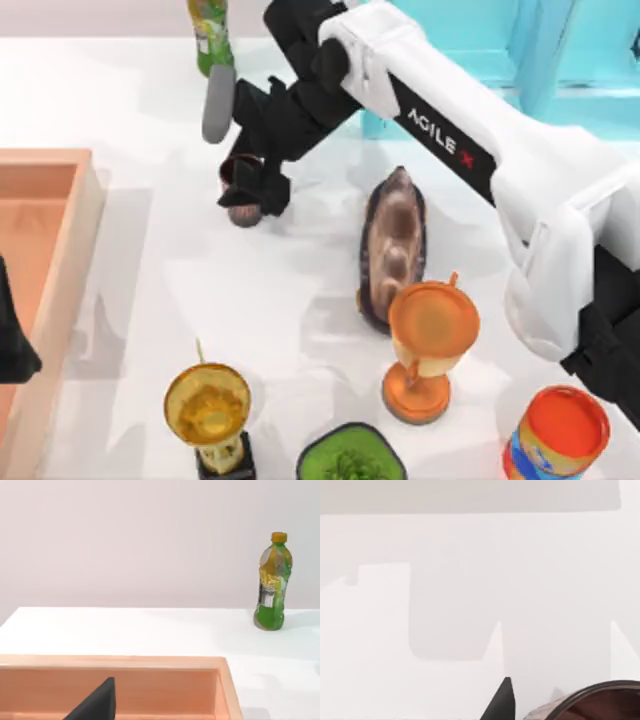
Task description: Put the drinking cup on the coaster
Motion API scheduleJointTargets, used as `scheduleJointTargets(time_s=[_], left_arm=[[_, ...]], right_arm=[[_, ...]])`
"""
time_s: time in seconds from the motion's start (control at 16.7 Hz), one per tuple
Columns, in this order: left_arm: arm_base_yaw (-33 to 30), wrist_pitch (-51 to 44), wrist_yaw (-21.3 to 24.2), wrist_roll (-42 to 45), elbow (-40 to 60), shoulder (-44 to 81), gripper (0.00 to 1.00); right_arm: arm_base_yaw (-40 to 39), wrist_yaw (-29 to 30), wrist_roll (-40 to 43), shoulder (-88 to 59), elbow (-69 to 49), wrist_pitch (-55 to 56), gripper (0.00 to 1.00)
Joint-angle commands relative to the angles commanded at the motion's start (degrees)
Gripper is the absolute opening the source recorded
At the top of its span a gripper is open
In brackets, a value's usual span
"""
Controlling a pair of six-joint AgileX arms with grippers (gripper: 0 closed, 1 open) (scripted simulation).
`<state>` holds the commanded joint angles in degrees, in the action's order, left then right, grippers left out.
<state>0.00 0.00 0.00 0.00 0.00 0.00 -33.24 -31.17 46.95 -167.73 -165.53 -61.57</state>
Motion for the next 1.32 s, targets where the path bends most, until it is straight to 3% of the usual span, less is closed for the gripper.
scheduleJointTargets(time_s=[0.24,0.48,0.84,1.32], left_arm=[[0.0,0.0,0.0,0.0,0.0,0.0,1.0],[0.0,0.0,0.0,0.0,0.0,0.0,1.0],[0.0,0.0,0.0,0.0,0.0,0.0,1.0],[0.0,0.0,0.0,0.0,0.0,0.0,1.0]], right_arm=[[1.3,0.3,-4.3,7.9,8.2,1.5,0.0],[4.9,2.2,-12.8,23.6,25.8,4.4,0.0],[13.8,9.3,-27.8,55.8,64.0,12.3,0.0],[25.1,24.0,-43.4,97.2,115.5,26.8,0.0]])
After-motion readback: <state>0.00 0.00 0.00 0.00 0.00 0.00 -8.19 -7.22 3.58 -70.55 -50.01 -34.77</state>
